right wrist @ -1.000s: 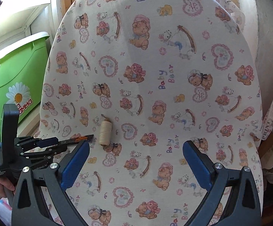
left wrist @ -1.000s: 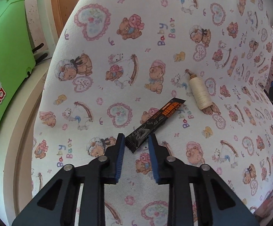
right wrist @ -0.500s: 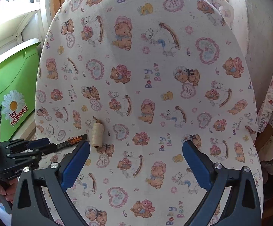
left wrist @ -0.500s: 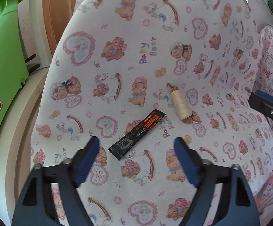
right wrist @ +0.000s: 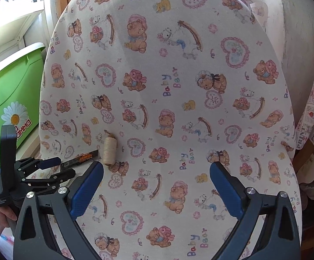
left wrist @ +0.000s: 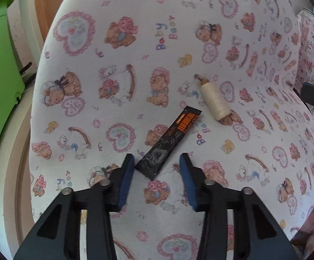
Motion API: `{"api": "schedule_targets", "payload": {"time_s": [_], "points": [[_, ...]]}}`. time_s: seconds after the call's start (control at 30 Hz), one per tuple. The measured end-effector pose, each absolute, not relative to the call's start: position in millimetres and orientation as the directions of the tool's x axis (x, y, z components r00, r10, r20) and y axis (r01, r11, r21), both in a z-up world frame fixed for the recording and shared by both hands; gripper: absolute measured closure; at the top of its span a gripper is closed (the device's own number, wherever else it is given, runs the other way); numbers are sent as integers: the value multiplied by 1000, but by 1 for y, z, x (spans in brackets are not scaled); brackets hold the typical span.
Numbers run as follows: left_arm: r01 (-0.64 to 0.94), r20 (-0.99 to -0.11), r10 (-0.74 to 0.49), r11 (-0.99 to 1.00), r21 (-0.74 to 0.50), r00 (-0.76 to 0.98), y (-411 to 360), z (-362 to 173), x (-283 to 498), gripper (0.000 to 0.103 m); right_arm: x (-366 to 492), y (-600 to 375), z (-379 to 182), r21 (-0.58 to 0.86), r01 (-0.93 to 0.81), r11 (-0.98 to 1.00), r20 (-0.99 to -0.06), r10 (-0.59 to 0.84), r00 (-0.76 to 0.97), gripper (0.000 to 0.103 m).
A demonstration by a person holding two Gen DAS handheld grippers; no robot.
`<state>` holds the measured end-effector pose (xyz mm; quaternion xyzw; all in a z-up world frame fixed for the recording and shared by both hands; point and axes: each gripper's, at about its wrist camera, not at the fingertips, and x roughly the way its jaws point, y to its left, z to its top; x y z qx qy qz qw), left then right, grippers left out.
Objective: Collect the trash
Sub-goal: 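Lower the left tool onto the black pen and close on it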
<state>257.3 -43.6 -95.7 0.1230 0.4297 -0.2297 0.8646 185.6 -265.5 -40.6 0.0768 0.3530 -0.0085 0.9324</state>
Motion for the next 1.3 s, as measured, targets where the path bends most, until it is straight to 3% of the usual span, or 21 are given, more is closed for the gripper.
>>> {"api": "schedule_targets", "payload": {"time_s": [0.03,0.4,0.63,0.9,1.03,1.17,1.27,1.3], "points": [[512,-808,-290,859,18,513,-46,-95,256,78,186,-265,-41,137,69,988,-661,39,749,3],[466,-861,-221,885,21,459,-62,-91,230,85,186,-255,-44,94,25,995,-679,45,733,3],[292,-838,-211,954,-66,503,-26,-63,211,85,189,-256,-44,119,38,992,-679,54,732,3],[87,-907,-103,993,-74,408,-3,-82,204,83,197,-246,-49,152,47,987,-688,72,723,3],[161,-910,-147,983,-90,389,-17,-90,204,79,197,-239,-51,137,31,990,-690,73,720,4],[277,-877,-157,960,-29,454,-37,-86,203,57,197,-237,-53,137,22,990,-704,82,706,4],[335,-867,-154,942,16,474,-46,-90,205,58,196,-237,-52,136,17,991,-699,83,710,4],[336,-867,-143,942,29,477,-48,-93,207,63,196,-237,-51,133,17,991,-698,82,711,4]]}}
